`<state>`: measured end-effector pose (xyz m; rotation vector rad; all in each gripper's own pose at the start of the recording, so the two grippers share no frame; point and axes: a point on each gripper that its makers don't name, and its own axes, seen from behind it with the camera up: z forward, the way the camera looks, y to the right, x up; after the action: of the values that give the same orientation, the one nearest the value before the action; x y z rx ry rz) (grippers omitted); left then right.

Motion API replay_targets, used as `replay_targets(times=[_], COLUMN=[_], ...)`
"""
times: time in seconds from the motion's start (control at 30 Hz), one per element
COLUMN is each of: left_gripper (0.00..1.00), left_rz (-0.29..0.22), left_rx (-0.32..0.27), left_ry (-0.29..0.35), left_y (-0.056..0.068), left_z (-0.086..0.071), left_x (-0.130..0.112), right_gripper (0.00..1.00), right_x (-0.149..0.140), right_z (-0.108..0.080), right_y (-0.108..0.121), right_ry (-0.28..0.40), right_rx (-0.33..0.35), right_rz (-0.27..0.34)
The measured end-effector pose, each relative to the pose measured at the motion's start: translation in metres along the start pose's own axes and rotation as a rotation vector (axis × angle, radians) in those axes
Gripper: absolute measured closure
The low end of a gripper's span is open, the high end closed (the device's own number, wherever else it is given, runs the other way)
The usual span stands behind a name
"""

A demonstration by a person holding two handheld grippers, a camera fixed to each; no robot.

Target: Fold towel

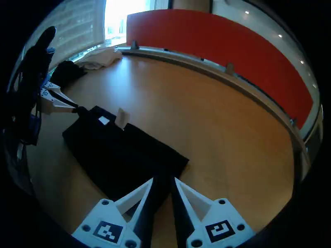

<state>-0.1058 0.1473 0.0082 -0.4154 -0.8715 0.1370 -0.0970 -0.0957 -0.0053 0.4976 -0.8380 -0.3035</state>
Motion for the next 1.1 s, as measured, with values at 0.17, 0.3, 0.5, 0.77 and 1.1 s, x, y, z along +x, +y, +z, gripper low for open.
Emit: replay_targets(times=[0.17, 0.3, 0.5, 0.77, 1.1], left_gripper=[0.85, 0.81, 0.66, 0.25, 0.07], left_rz=[0.007, 0.016, 0.030, 0.028, -0.013], left_rx=[0.011, 0.019, 0.037, 0.067, 0.064], left_ry=[-0.003, -0.005, -0.006, -0.002, -0.002], left_y=[-0.003, -0.005, -0.010, -0.020, -0.022], left_z=[0.008, 0.012, 0.014, 0.009, 0.001], left_x=[0.000, 0.000, 0.002, 0.002, -0.005], right_gripper=[0.73, 0.70, 0.52, 0.17, 0.00], right_x=[0.000, 0.000, 0.001, 0.004, -0.001], right_z=[0.007, 0.011, 0.015, 0.012, 0.006], right_y=[0.005, 0.009, 0.015, 0.019, 0.016], right_ry=[-0.003, -0.006, -0.010, 0.007, 0.017], right_rx=[-0.017, -0.028, -0.048, -0.062, -0.056], right_rz=[0.005, 0.003, 0.000, 0.008, 0.021])
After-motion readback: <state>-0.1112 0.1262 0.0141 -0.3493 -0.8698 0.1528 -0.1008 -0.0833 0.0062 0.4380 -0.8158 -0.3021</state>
